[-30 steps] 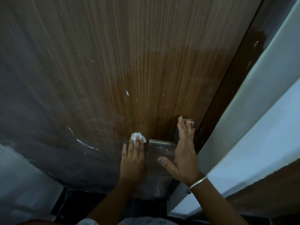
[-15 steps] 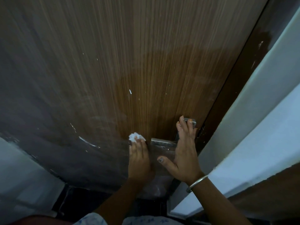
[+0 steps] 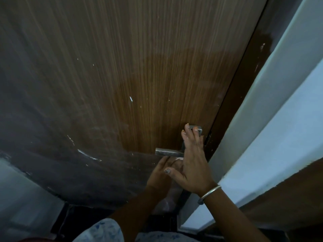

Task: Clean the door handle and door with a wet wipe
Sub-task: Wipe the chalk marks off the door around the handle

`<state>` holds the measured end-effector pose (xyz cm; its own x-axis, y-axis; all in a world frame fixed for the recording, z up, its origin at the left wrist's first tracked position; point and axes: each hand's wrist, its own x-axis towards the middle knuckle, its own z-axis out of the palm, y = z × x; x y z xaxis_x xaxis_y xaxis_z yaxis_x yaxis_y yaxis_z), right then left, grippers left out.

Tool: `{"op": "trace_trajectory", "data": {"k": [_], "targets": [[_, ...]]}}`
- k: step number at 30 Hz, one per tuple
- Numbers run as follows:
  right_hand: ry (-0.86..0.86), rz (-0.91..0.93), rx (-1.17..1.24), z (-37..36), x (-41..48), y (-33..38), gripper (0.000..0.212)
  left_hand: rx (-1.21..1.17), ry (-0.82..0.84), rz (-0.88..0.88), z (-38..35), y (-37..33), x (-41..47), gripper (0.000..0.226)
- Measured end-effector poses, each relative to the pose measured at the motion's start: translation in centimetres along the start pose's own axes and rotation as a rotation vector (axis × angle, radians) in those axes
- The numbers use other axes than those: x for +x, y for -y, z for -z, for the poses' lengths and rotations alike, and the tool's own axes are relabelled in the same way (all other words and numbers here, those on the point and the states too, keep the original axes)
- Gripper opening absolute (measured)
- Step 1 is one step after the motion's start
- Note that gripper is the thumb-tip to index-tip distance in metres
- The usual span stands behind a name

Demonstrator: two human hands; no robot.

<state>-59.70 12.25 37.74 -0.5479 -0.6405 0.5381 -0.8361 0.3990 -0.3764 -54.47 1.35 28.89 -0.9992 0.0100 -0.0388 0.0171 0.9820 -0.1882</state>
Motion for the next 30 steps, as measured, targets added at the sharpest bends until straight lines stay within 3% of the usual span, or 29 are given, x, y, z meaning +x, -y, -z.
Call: {"op": "trace_trajectory", "data": {"k": [4,12,21,26,30], "targets": [[0.015,0.002,0.016,0.0,-0.2,-0.3,0.092,-0.008,-0.032,0.037,-1.8,2.3,-2.1,0.086],[-0.022,-0.037,0.035,-0.5,0.0,0.7,0.093,-0.030,-0.120,0.330,-1.7,6.6,-5.0,0.095],[-0.034,-0.047,0.048,-0.5,0.1,1.3,0.092,-0.147,-0.239,0.420,-0.8,4.8,-4.1,0.093],[-0.036,-0.053,0.082,-0.3,0.0,1.4,0.089,-0.167,-0.289,0.236,-1.2,2.9,-2.8,0.089],[-0.033,-0.063,0.093,-0.1,0.0,1.7,0.089,-0.033,-0.239,0.048,-0.7,1.4,-1.1,0.074]]}}
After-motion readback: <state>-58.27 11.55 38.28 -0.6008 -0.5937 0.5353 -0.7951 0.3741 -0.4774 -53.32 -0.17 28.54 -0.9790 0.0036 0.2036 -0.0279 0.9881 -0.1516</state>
